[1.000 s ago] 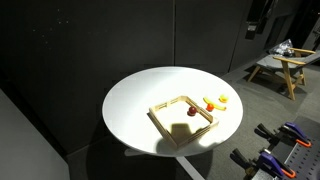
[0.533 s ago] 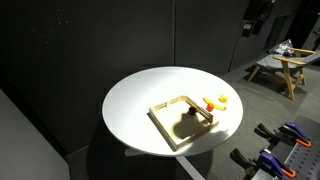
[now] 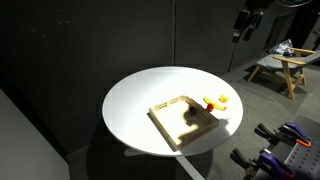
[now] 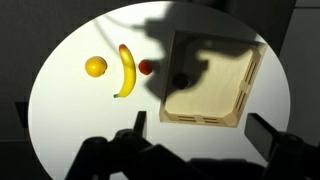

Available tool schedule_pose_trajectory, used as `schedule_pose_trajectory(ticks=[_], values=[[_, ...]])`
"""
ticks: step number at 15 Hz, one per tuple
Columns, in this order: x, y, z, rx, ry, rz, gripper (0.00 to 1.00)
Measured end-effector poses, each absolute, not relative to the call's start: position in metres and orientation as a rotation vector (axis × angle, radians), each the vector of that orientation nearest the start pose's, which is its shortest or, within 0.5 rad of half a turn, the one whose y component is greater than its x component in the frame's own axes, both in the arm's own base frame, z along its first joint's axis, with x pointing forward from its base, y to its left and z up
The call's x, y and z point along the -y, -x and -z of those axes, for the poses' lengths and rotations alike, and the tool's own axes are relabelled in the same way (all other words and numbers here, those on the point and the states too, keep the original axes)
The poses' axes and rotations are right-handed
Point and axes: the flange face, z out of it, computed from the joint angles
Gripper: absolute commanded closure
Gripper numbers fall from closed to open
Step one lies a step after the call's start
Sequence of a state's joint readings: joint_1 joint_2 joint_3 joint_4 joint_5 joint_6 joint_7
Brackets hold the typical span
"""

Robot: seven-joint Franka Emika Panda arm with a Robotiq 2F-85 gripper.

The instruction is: Pick up the yellow lemon toy and put it in the wooden tray

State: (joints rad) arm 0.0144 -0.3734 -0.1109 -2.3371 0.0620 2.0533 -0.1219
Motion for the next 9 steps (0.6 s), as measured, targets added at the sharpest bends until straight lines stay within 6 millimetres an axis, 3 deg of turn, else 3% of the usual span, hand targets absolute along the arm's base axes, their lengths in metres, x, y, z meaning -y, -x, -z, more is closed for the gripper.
schedule_pose_trajectory(ticks=[9], values=[[0.087,-0.476,-0.398,-0.122,3.072,0.018,0.0]])
